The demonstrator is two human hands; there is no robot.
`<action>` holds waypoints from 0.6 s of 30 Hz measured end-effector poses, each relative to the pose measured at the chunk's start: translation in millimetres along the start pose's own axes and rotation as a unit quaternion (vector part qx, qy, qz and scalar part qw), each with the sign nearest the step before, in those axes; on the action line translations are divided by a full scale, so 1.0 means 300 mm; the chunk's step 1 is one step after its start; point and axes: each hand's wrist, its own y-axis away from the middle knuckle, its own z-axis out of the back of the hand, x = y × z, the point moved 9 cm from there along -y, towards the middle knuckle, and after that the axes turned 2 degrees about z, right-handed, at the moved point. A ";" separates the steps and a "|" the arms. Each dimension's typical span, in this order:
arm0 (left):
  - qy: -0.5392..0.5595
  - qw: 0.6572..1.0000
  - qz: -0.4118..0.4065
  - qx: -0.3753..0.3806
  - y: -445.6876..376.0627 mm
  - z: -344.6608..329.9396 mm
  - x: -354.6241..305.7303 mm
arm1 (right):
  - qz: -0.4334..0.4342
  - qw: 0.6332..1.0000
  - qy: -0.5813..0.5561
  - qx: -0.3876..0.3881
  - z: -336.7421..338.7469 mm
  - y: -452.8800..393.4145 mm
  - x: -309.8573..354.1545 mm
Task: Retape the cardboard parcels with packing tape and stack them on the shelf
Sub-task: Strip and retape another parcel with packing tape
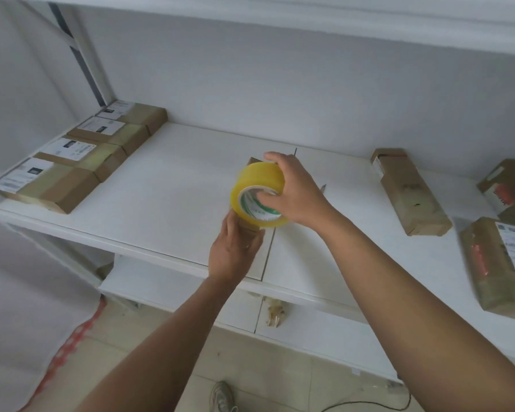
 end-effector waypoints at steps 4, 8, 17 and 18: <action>0.076 0.996 0.044 -0.005 -0.018 0.046 0.068 | -0.039 0.992 -0.116 0.007 -0.085 0.011 -0.043; 0.143 0.986 0.081 0.013 -0.029 0.041 0.109 | -0.096 0.968 -0.232 0.000 -0.196 0.039 -0.120; 0.122 0.988 0.093 0.025 -0.034 0.030 0.155 | -0.098 0.967 -0.235 0.013 -0.235 0.021 -0.137; 0.119 0.988 0.091 0.024 -0.033 0.031 0.155 | -0.096 0.968 -0.230 0.014 -0.231 0.022 -0.138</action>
